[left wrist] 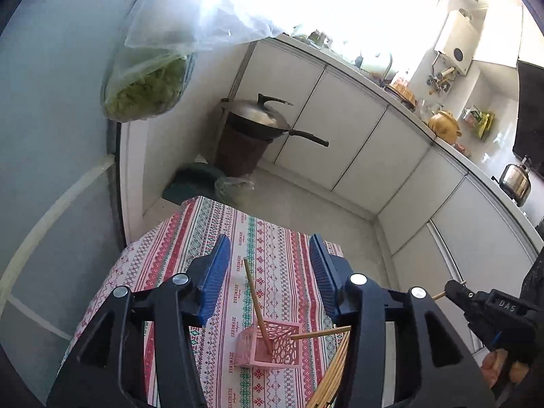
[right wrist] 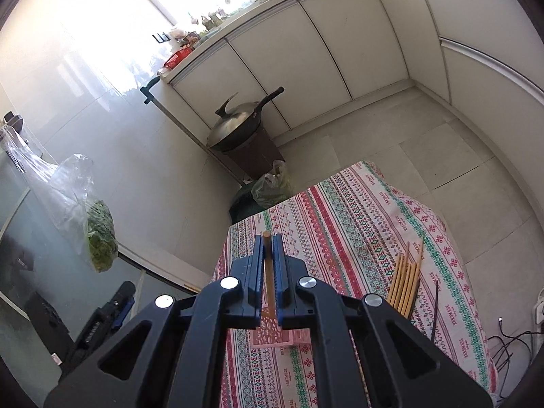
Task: Organize utensils
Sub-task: 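Carry the wooden chopsticks in both tools over the pink basket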
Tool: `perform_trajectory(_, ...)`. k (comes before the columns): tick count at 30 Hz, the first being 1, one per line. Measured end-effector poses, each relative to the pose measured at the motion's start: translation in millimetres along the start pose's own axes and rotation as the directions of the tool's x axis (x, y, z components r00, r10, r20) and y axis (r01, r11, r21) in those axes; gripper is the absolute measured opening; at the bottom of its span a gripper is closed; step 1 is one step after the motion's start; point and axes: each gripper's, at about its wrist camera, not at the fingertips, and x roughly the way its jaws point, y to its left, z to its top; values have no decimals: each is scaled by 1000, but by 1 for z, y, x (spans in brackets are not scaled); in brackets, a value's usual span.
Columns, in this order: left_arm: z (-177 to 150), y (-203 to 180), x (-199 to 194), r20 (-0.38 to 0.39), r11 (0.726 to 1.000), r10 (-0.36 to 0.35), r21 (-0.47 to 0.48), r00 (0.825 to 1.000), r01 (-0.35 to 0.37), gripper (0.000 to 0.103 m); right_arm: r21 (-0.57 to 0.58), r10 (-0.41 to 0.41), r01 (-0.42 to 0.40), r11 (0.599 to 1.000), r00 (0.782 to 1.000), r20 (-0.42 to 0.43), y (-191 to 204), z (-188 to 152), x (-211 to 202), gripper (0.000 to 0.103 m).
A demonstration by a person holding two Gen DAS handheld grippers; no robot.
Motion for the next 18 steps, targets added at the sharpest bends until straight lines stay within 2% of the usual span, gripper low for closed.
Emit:
perform_trajectory(8, -5, -2, 9, -50, 1000, -8, 21, 999, 9, 46, 27, 2, -1, 1000, 998, -66, 5, -11, 40, 7)
perform_trajectory(12, -12, -12, 9, -56, 998, -19, 55, 998, 22, 46, 65, -4, 8, 998, 998, -63, 0, -12, 45, 14)
perform_trajectory(18, -17, -25, 8, -52, 995, -26, 97, 998, 31, 48, 9, -52, 52, 999, 999, 1, 4, -16, 25, 29)
